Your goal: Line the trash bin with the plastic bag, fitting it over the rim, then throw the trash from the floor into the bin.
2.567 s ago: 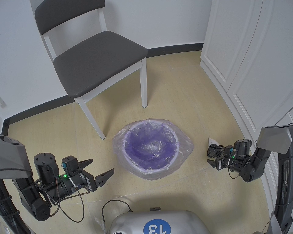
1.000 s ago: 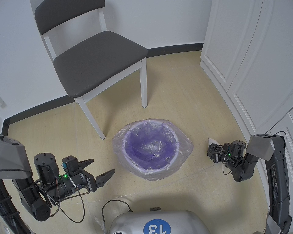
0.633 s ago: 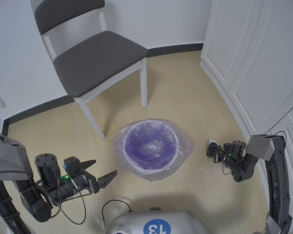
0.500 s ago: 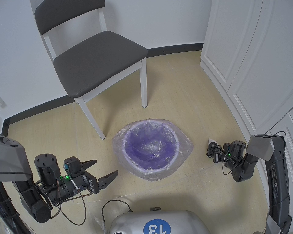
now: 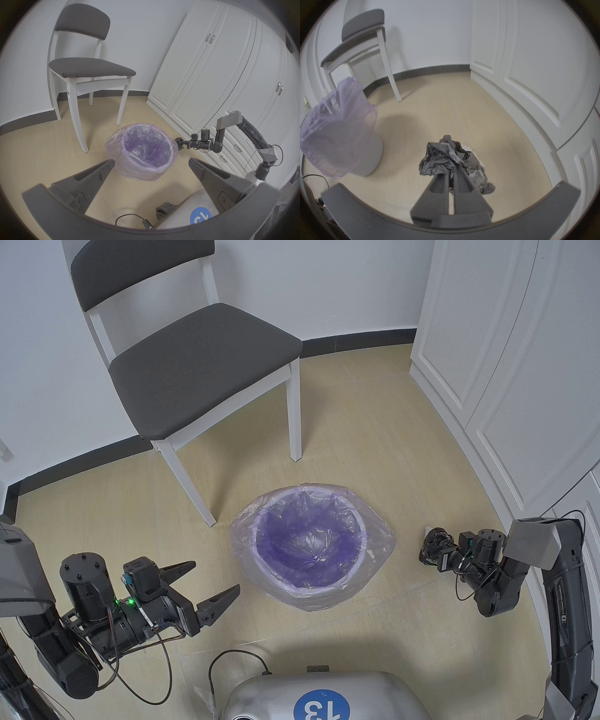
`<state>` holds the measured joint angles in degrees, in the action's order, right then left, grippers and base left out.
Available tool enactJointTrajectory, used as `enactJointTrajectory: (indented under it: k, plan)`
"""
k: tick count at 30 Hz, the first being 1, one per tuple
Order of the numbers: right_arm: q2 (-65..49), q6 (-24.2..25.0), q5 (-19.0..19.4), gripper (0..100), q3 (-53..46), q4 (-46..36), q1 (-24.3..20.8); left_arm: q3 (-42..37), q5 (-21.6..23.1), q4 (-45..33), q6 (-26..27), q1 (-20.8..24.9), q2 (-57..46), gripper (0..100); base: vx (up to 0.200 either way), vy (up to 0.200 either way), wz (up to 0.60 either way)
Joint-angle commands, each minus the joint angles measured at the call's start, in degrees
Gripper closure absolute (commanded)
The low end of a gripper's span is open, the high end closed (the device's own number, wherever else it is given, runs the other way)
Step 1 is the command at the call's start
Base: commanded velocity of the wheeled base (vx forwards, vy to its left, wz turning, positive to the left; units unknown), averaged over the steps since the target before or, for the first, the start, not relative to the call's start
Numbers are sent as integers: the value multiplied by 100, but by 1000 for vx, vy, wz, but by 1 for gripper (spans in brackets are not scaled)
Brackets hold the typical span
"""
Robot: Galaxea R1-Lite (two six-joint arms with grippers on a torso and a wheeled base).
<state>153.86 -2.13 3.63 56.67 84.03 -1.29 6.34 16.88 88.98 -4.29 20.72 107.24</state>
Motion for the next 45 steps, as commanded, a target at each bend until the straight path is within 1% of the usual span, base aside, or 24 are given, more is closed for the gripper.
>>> enactJointTrajectory:
  k: [1,4,10,17,20,21,23,24,26,27,28,30,32,34,36,40,42,44,45]
  plan:
    - [241,-50,164,100,-95,395,-3,-19,-1,102,-2,28,-19,0,0,0,0]
    - [224,-50,208,100,-78,333,-3,-36,-1,102,-2,90,-10,0,0,0,0]
    - [188,117,217,100,-34,-141,15,-27,-1,102,-2,107,-63,0,0,0,0]
    - [197,231,226,100,-201,96,-38,-63,-1,102,7,81,-124,0,0,0,0]
    - [65,196,226,100,-139,-466,-47,-80,-10,102,16,98,-116,0,0,0,0]
    - [-40,161,226,100,-69,-818,-55,-71,-18,102,25,98,-133,0,0,0,0]
    - [-207,-15,208,100,-25,-1214,-55,-98,-18,102,95,81,-151,0,0,0,0]
    - [-550,-121,226,100,-104,-1293,-55,-107,-18,102,148,72,-160,0,0,0,0]
    - [-1508,-138,313,100,-332,-1583,-99,-133,-18,102,209,63,-160,0,0,0,0]
    - [-1974,-138,384,100,-403,-1943,-196,-159,-18,102,236,72,-151,0,0,0,0]
    - [-2545,-138,428,100,-394,-2541,-372,-168,-18,102,271,72,-124,0,0,0,0]
    - [-3433,-156,384,100,-174,-3604,-644,-177,-18,102,288,90,-81,0,0,0,0]
    - [-4048,-165,375,100,116,-4369,-864,-168,-18,102,288,107,-54,0,0,0,0]
    - [-4540,-156,375,100,467,-4879,-1101,-151,-18,102,288,107,-63,0,0,0,0]
    - [-4795,-138,375,100,678,-5089,-1382,-151,-18,102,288,81,-107,0,0,0,0]
    - [-4953,-191,270,100,916,-5133,-2059,-159,-18,102,288,19,-212,0,0,0,0]
    - [-4979,-261,138,100,1047,-5177,-2270,-168,-18,102,288,2,-221,0,0,0,0]
    - [-4988,-305,67,100,1135,-5265,-2349,-159,-18,102,288,2,-221,0,0,0,0]
    - [-5076,-376,-3,100,1311,-5520,-2455,-142,-18,102,297,2,-248,0,0,0,0]
